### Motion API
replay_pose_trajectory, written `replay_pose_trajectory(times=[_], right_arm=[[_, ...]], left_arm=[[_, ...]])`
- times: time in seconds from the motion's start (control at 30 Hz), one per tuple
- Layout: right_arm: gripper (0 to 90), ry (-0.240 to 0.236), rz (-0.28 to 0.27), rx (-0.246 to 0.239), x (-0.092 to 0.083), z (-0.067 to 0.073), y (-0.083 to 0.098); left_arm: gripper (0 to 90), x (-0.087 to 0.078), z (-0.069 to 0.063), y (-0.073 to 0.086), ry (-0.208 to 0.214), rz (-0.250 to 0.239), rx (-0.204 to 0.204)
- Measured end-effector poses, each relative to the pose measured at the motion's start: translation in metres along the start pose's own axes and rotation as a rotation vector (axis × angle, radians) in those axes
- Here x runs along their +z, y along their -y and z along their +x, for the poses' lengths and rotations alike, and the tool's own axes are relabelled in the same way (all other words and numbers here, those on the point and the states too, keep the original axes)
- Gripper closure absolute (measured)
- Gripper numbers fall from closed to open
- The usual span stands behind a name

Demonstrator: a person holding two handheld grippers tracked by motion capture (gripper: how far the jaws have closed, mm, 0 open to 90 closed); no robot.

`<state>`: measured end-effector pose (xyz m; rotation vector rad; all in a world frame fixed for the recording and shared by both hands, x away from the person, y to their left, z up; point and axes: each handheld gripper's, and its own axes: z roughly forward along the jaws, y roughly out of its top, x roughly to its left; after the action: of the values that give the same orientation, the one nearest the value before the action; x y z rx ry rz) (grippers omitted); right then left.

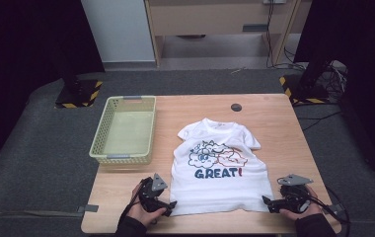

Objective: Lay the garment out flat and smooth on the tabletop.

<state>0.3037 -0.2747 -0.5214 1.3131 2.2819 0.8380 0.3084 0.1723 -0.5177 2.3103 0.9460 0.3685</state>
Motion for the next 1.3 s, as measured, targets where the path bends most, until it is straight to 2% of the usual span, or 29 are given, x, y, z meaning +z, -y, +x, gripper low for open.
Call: replay_pose_trajectory(times=[0.1, 0.23, 0.63, 0.9, 0.93, 1.03, 1.17, 1.3], right_arm=[[1.7, -0.002, -0.026, -0.006, 0.0, 0.002, -0.003], [1.9, -0.015, -0.046, -0.005, 0.002, 0.004, -0.007], [2.9, -0.059, -0.09, 0.05, 0.015, 0.003, -0.018], [3.7, -0.092, -0.11, 0.069, 0.022, 0.003, -0.022], [3.6, -0.092, -0.11, 0.067, 0.023, 0.003, -0.023], [3.8, -0.072, -0.094, 0.02, 0.027, 0.008, -0.028], [3.7, -0.103, -0.091, 0.025, 0.033, 0.012, -0.031], [3.8, -0.104, -0.085, 0.026, 0.035, 0.013, -0.031]], left_arm=[[6.4, -0.004, 0.003, -0.002, -0.024, -0.048, -0.029], [6.4, -0.006, 0.006, -0.003, -0.038, -0.084, -0.05], [6.3, 0.0, 0.014, -0.019, -0.049, -0.163, -0.076], [6.3, 0.005, 0.021, -0.027, -0.044, -0.188, -0.109], [6.3, 0.005, 0.023, -0.028, -0.041, -0.191, -0.116], [6.3, 0.006, 0.026, -0.031, -0.045, -0.201, -0.129], [6.3, 0.005, 0.03, -0.035, -0.048, -0.223, -0.141], [6.3, 0.004, 0.034, -0.041, -0.05, -0.241, -0.157]])
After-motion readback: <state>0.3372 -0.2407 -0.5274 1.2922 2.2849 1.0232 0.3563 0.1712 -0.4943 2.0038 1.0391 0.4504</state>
